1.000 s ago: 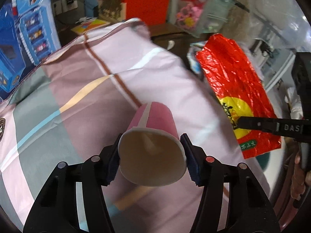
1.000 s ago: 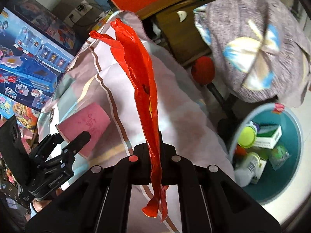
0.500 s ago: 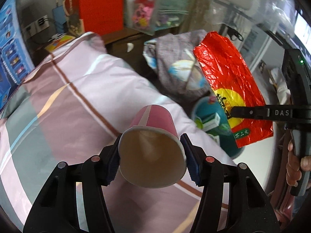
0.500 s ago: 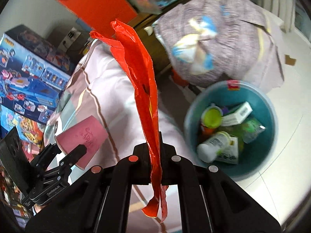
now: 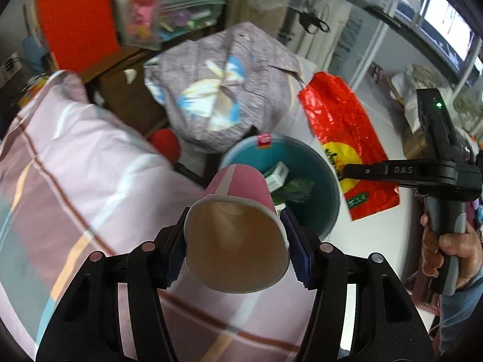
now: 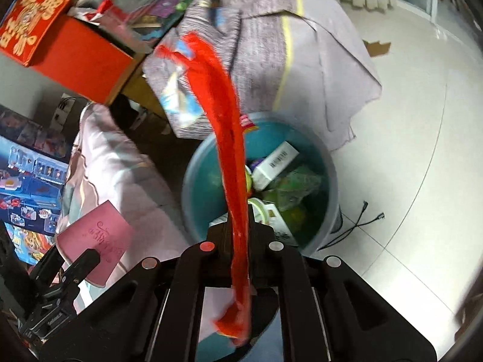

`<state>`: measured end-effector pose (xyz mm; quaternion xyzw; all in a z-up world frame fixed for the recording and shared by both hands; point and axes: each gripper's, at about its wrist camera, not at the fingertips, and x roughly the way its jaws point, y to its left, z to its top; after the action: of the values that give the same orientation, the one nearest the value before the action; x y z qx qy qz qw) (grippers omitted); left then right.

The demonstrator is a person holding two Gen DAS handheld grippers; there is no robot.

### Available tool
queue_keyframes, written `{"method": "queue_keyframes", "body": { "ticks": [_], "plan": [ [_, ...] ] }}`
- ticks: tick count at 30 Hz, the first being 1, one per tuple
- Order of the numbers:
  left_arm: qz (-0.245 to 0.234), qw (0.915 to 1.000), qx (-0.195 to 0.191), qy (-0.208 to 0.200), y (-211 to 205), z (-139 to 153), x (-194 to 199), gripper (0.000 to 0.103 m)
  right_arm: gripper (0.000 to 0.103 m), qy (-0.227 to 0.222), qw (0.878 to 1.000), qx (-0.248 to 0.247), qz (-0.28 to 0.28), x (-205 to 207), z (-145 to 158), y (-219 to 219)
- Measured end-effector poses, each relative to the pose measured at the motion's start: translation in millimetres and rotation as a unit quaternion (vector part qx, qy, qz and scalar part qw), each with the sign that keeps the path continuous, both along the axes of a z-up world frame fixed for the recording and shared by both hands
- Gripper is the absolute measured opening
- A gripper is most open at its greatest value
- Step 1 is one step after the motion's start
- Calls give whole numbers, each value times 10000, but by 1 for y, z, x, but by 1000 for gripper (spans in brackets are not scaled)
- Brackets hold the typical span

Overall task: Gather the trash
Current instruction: 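Carry red bag and pink cup over the teal bin and release both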

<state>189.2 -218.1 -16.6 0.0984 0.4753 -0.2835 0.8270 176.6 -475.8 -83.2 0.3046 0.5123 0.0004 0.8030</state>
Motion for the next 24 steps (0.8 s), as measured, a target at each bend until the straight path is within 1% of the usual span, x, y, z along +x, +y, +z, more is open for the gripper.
{"method": "queue_keyframes", "body": {
  "ticks": [6,7,8,9,10,11,13,15,17,18,24],
  "plan": [
    [-166,9996,113,183,-29,-18,7,60,8,216,9993,222,225,16,-30,5],
    [-176,9995,131,214,-32,-20,8,60,11,223,9991,252,263,18,-33,6],
    [-187,9994,157,244,-36,-23,10,59,20,246,9988,277,331,22,-38,8],
    [-196,9993,185,271,-39,-26,12,60,41,263,9986,301,344,23,-41,10],
    [-204,9991,201,298,-42,-29,14,60,52,277,9986,320,327,26,-43,9],
    [-209,9991,206,320,-43,-31,16,60,60,268,9987,318,291,26,-44,7],
    [-206,9989,217,365,-45,-35,19,60,61,255,9991,265,222,28,-44,2],
    [-198,9987,227,414,-48,-39,21,60,68,265,9991,304,144,29,-45,-6],
    [-202,9985,231,446,-49,-41,22,60,70,265,9993,280,22,27,-44,-14],
    [-208,9984,235,465,-51,-43,22,60,73,265,9994,240,-31,25,-43,-18],
    [-317,9978,222,532,-64,-47,19,60,74,282,9994,103,-175,14,-35,-30]
  ]
}}
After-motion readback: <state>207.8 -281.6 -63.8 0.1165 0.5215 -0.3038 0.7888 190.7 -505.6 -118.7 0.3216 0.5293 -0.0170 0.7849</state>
